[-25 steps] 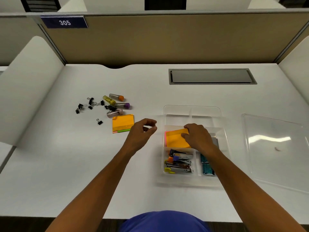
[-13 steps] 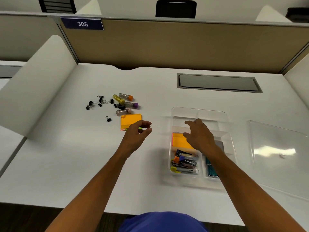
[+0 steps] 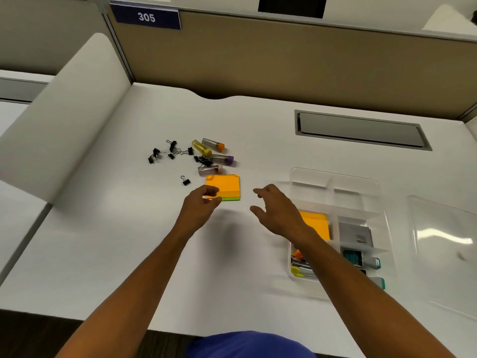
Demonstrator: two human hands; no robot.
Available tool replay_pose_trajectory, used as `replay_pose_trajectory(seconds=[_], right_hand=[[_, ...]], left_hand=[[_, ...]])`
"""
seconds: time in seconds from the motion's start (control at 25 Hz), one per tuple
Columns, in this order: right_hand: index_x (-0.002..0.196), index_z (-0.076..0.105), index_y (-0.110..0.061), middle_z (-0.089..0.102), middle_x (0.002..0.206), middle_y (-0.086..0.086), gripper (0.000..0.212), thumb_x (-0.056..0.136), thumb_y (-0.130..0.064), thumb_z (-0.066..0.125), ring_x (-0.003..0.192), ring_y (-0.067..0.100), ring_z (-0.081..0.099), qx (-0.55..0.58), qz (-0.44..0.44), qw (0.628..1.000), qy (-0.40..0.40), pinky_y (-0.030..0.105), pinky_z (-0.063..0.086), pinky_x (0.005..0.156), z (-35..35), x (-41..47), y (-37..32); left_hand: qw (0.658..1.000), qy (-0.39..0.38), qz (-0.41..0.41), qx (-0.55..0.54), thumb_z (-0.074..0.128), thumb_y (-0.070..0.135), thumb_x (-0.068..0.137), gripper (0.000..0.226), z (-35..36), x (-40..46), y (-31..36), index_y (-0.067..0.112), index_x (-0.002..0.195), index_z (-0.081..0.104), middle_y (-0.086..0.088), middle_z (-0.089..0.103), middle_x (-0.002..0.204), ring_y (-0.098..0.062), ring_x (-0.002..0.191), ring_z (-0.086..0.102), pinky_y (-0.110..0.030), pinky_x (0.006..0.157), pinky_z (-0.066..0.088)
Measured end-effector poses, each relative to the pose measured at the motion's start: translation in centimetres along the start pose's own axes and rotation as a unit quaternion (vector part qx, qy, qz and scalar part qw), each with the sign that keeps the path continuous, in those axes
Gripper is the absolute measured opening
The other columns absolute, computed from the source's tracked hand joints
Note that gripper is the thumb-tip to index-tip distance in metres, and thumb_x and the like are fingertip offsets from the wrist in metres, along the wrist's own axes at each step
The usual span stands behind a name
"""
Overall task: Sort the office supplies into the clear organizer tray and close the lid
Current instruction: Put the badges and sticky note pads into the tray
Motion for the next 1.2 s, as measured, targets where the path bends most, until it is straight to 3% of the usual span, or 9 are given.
replay_pose_trajectory(seconds=[0.16,0.4,0.52,0.68,0.8,1.0,1.2], right_hand=[[0.146,0.040,-0.019,0.043,0.144,0.003,0.056,0.096,-0.038,0.056,0.122,0.023,0.051,-0.015,0.017,0.999,-0.023,0.038,0.046,0.097,1.9,2.2,-1.2],[0.147,0.036,-0.026,0.038,0.148,0.000,0.057,0.095,-0.024,0.059,0.120,0.024,0.054,-0.033,0.035,0.998,-0.042,0.036,0.051,0.090,4.2,4.5,-1.5],[0.149,0.032,-0.025,0.035,0.151,0.001,0.061,0.095,-0.022,0.059,0.121,0.025,0.053,-0.036,0.048,0.997,-0.042,0.036,0.052,0.089,4.6,5.2,-1.2],[0.151,0.027,-0.024,0.032,0.153,0.004,0.068,0.093,-0.014,0.061,0.123,0.027,0.053,-0.038,0.052,0.996,-0.056,0.036,0.052,0.089,5.6,5.7,-0.7],[0.152,0.024,-0.023,0.031,0.154,0.005,0.069,0.094,-0.016,0.060,0.130,0.028,0.047,-0.038,0.061,0.996,-0.056,0.038,0.049,0.095,6.0,5.9,-0.3],[0.153,0.018,-0.021,0.031,0.155,0.007,0.073,0.095,-0.026,0.060,0.137,0.029,0.040,-0.038,0.065,0.995,-0.065,0.040,0.042,0.105,6.5,5.6,-0.4],[0.154,0.014,-0.022,0.024,0.159,0.005,0.080,0.092,-0.033,0.063,0.140,0.027,0.036,-0.048,0.067,0.994,-0.076,0.040,0.041,0.106,7.0,5.0,-0.2]], left_hand=[[0.981,-0.016,0.076,0.178,0.065,0.023,0.089,0.041,0.0,2.6,-0.4,0.014,0.128,0.055,-0.007,0.055,0.129,-0.023,0.114,0.055,-0.032,0.093,0.044],[0.951,-0.077,0.151,0.259,0.058,0.025,0.093,0.044,2.0,6.0,-0.7,0.017,0.136,0.050,-0.005,0.041,0.149,-0.024,0.133,0.042,-0.037,0.109,0.035],[0.944,-0.091,0.144,0.282,0.061,0.024,0.091,0.053,3.2,7.2,-0.8,0.015,0.141,0.043,-0.007,0.034,0.154,-0.027,0.137,0.036,-0.042,0.112,0.033],[0.908,-0.090,0.133,0.387,0.068,0.030,0.086,0.064,4.2,8.0,-1.6,0.015,0.141,0.039,-0.009,0.033,0.152,-0.029,0.137,0.032,-0.043,0.108,0.034],[0.900,-0.084,0.126,0.408,0.072,0.043,0.080,0.077,4.0,8.4,-1.4,0.017,0.143,0.036,-0.011,0.038,0.147,-0.031,0.132,0.034,-0.043,0.104,0.036],[0.904,-0.092,0.100,0.406,0.075,0.058,0.068,0.091,3.4,7.5,-1.6,0.021,0.142,0.037,-0.012,0.041,0.138,-0.030,0.122,0.041,-0.040,0.097,0.038],[0.925,-0.037,0.078,0.369,0.080,0.058,0.063,0.090,2.3,5.1,-2.4,0.016,0.132,0.042,-0.009,0.048,0.129,-0.027,0.116,0.046,-0.039,0.093,0.039]])
Point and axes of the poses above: each hand's wrist, its own x-axis towards the middle knuckle, its own z-axis out of the palm, y = z × x, the point moved 8 cm from there along x, towards the middle knuckle
